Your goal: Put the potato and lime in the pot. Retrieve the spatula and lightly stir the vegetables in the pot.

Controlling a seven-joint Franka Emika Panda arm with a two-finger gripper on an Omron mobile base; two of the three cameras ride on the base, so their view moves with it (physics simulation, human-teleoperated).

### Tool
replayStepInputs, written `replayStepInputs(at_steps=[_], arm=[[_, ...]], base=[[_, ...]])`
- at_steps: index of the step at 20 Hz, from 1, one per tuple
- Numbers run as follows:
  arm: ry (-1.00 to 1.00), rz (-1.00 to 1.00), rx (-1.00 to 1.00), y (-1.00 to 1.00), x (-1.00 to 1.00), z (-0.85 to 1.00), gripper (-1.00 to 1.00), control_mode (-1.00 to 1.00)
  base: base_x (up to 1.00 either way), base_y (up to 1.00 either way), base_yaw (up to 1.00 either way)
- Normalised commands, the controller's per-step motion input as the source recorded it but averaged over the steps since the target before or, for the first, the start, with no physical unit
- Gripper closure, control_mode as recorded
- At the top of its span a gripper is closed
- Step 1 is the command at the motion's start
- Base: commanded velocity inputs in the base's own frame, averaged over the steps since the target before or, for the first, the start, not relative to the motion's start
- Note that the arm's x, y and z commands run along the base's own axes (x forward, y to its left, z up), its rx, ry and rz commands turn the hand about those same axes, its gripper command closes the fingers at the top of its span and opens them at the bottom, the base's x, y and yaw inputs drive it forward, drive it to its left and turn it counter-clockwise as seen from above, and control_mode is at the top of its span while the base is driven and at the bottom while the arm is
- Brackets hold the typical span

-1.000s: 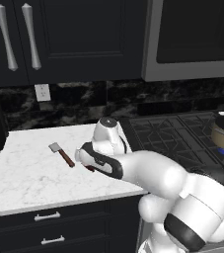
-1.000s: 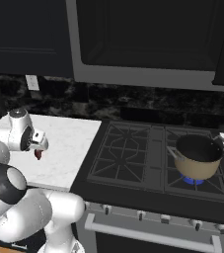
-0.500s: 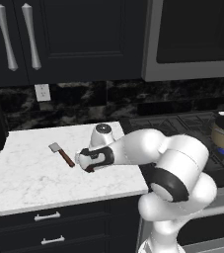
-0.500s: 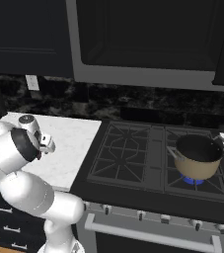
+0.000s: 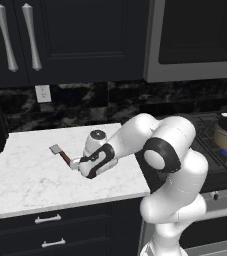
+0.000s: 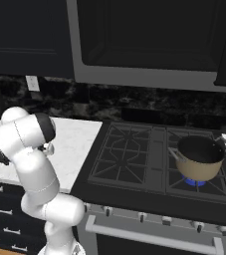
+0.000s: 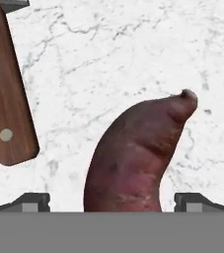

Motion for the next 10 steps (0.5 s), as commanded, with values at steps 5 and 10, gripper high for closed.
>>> replayStepInputs(at_steps=[5,10], arm=[[-0.02,0.00,0.00,0.04,0.03,-0.06,1.00,-1.00],[-0.15,0.00,0.00,-0.25,-0.21,0.63,1.00,-1.00]], base=[[0.00,0.00,0.00],[0.00,0.00,0.00]])
